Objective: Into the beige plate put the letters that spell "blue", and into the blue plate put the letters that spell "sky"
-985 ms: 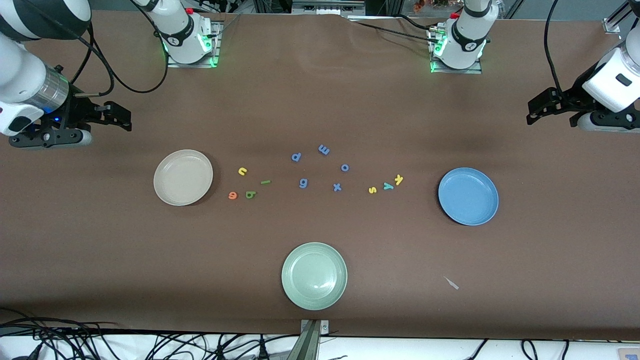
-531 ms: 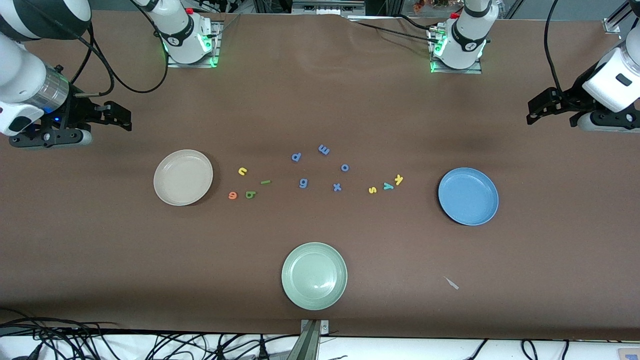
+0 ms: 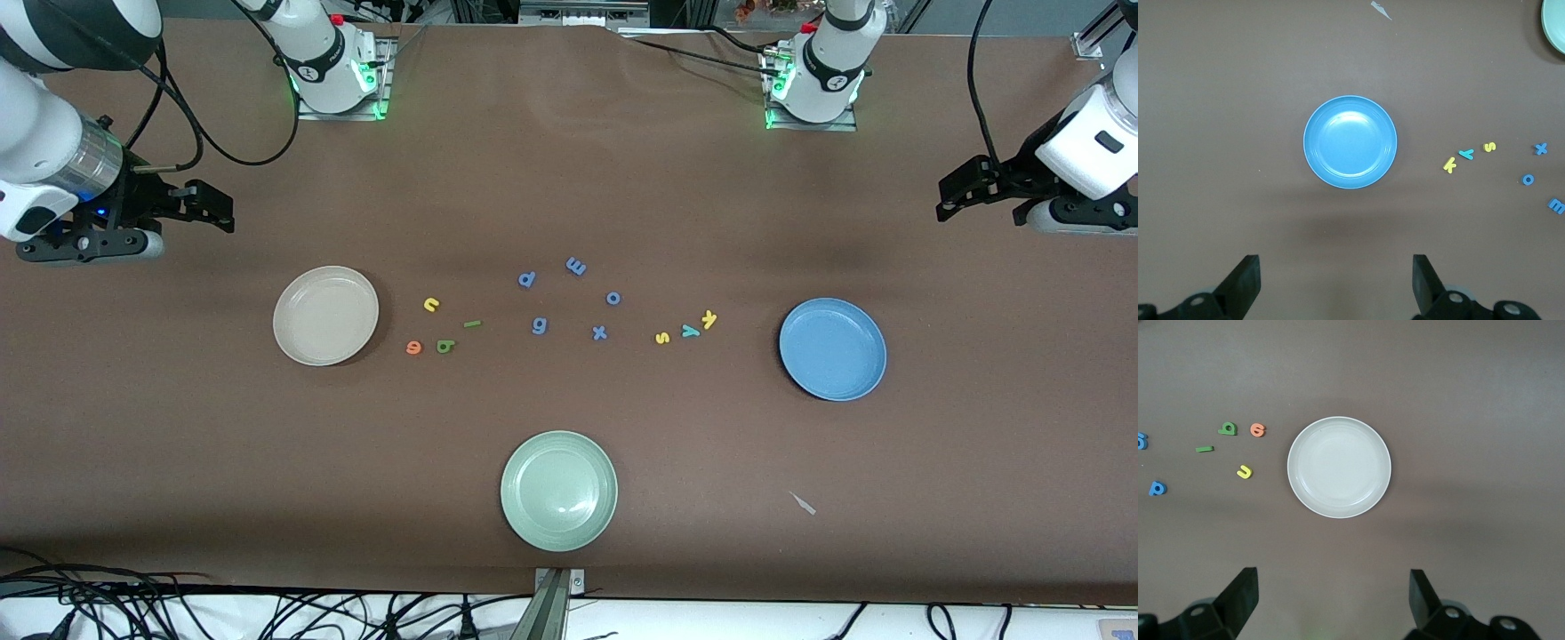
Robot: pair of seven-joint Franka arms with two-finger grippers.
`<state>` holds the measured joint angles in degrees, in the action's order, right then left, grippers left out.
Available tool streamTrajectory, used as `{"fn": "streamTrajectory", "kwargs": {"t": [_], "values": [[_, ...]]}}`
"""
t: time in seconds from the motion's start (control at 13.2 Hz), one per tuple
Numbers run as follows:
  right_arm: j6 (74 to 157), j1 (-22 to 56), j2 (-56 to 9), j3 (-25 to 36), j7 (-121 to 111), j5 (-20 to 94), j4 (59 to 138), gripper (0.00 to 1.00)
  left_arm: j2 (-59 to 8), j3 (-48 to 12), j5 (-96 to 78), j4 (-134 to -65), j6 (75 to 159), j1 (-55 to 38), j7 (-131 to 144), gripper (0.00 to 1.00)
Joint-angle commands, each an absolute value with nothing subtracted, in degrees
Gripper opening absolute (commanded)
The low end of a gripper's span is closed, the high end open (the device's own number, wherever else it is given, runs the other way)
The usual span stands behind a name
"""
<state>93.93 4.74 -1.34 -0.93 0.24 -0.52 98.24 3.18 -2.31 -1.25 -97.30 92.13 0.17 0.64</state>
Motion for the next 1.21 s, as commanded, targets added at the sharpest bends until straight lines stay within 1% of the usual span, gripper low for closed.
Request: {"fn": "streamTrajectory", "kwargs": {"t": [0.0,1.14], "values": [[93.4,4.8,-0.6,-0.9,-0.1,-0.5,98.7,1.00,3.2,-2.2,0.3,-96.2,91.0,-0.3,0.5,1.00],[93.3,4.8,-0.6,-0.8,-0.9,-0.5,98.7,1.00,3.2,-2.3,0.3,-95.9,90.5,-0.6,0.6,1.00]]}}
